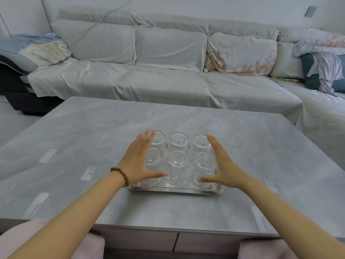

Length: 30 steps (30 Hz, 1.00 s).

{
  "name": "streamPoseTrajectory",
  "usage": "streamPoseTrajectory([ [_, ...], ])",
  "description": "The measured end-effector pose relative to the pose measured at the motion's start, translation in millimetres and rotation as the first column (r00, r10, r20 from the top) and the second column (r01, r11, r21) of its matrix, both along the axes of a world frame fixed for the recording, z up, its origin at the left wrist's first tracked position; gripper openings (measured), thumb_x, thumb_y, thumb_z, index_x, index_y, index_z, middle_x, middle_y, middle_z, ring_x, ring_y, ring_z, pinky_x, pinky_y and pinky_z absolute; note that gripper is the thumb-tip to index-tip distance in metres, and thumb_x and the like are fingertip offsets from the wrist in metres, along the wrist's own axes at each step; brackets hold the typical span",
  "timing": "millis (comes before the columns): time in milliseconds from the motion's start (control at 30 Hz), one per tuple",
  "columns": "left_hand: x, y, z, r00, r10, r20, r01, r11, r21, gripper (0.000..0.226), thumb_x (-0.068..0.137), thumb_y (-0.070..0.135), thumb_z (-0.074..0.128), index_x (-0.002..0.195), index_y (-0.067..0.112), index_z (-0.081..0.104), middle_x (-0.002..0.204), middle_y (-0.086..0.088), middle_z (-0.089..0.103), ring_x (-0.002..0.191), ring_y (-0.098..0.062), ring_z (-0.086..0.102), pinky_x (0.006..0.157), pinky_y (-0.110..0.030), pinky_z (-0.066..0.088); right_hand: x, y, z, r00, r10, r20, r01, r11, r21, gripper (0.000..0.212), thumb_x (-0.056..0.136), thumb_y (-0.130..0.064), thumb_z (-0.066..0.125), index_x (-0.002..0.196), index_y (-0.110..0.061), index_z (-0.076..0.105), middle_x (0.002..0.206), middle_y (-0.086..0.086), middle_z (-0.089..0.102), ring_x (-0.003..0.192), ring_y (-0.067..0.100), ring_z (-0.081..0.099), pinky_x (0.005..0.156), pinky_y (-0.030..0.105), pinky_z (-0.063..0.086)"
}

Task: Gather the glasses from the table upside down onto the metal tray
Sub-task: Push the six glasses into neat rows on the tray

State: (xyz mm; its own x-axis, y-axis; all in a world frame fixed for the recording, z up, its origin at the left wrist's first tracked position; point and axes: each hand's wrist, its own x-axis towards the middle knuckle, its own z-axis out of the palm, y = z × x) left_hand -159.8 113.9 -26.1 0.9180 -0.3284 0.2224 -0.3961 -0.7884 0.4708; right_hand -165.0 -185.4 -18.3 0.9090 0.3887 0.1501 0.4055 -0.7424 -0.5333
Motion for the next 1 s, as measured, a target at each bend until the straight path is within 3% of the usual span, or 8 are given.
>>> streamPoseTrajectory([
  [67,0,-13,7,0.989,-0.081,0.123,0.043,0.957,0.286,0.108,0.056,0.090,0.039,0.136,0.051,-0.021,0.156,0.012,-0.014,0.144,-0.024,-0.015,0.116,-0.055,0.002,-2,7,7,0.979,0.137,0.150,-0.090,0.954,-0.286,0.116,0.066,-0.056,0.075,0.141,-0.047,-0.013,0.160,-0.009,-0.005,0.149,0.015,-0.004,0.119,0.034,0.006],
  [167,3,-30,4,0.993,-0.089,0.076,0.043,0.884,0.466,0.097,0.060,0.089,0.029,0.130,0.056,-0.029,0.154,0.014,-0.021,0.142,-0.029,-0.020,0.112,-0.060,-0.005,-4,16,6,0.962,0.229,0.148,-0.112,0.826,-0.553,0.099,0.079,-0.051,0.065,0.138,-0.051,-0.014,0.162,-0.008,-0.008,0.149,0.021,-0.009,0.118,0.041,-0.001],
  [333,11,-37,-2,1.000,0.003,-0.010,0.002,0.853,0.522,0.091,0.065,0.086,0.029,0.133,0.054,-0.022,0.158,0.009,-0.008,0.144,-0.032,-0.012,0.110,-0.062,-0.003,-3,18,4,0.971,0.214,0.105,-0.115,0.806,-0.580,0.089,0.087,-0.043,0.059,0.136,-0.052,-0.014,0.162,-0.009,-0.008,0.149,0.021,-0.006,0.120,0.045,0.003],
  [733,11,-42,-5,0.999,0.030,0.019,-0.036,0.853,0.520,0.091,0.068,0.084,0.029,0.139,0.050,-0.015,0.159,0.008,0.001,0.145,-0.031,-0.005,0.113,-0.060,0.002,-2,18,5,0.974,0.208,0.094,-0.116,0.807,-0.580,0.087,0.087,-0.043,0.059,0.137,-0.052,-0.011,0.162,-0.008,-0.005,0.149,0.019,-0.005,0.120,0.043,0.003],
  [800,11,-41,-4,1.000,0.030,0.005,-0.028,0.861,0.508,0.093,0.065,0.086,0.031,0.138,0.051,-0.016,0.159,0.007,-0.001,0.145,-0.031,-0.006,0.112,-0.060,0.001,-4,17,7,0.979,0.191,0.069,-0.138,0.873,-0.469,0.085,0.085,-0.046,0.060,0.142,-0.049,-0.003,0.162,-0.009,0.000,0.149,0.015,-0.002,0.121,0.042,0.004],
  [867,12,-39,-2,0.999,0.041,-0.010,-0.032,0.889,0.456,0.100,0.059,0.089,0.032,0.138,0.050,-0.016,0.159,0.007,-0.003,0.144,-0.031,-0.008,0.112,-0.058,0.001,-1,17,10,0.997,0.071,0.044,-0.065,0.991,-0.115,0.077,0.085,-0.045,0.063,0.147,-0.039,0.018,0.161,-0.006,0.013,0.149,0.014,0.008,0.120,0.035,0.011],
  [933,15,-36,2,0.997,0.072,-0.030,-0.055,0.922,0.382,0.110,0.052,0.092,0.034,0.139,0.048,-0.017,0.159,0.007,-0.006,0.144,-0.030,-0.009,0.112,-0.057,0.003,10,18,13,0.991,-0.127,-0.051,0.136,0.965,0.226,0.065,0.087,-0.039,0.061,0.145,-0.033,0.032,0.159,-0.004,0.019,0.147,0.012,0.015,0.112,0.023,0.016],
  [1000,19,-35,6,0.993,0.093,-0.067,-0.064,0.934,0.352,0.117,0.045,0.095,0.036,0.139,0.048,-0.017,0.158,0.008,-0.012,0.144,-0.029,-0.013,0.112,-0.058,0.003,23,18,16,0.943,-0.226,-0.246,0.302,0.890,0.342,0.064,0.089,-0.043,0.058,0.146,-0.035,0.030,0.160,-0.002,0.013,0.148,0.012,0.011,0.110,0.024,0.018],
])
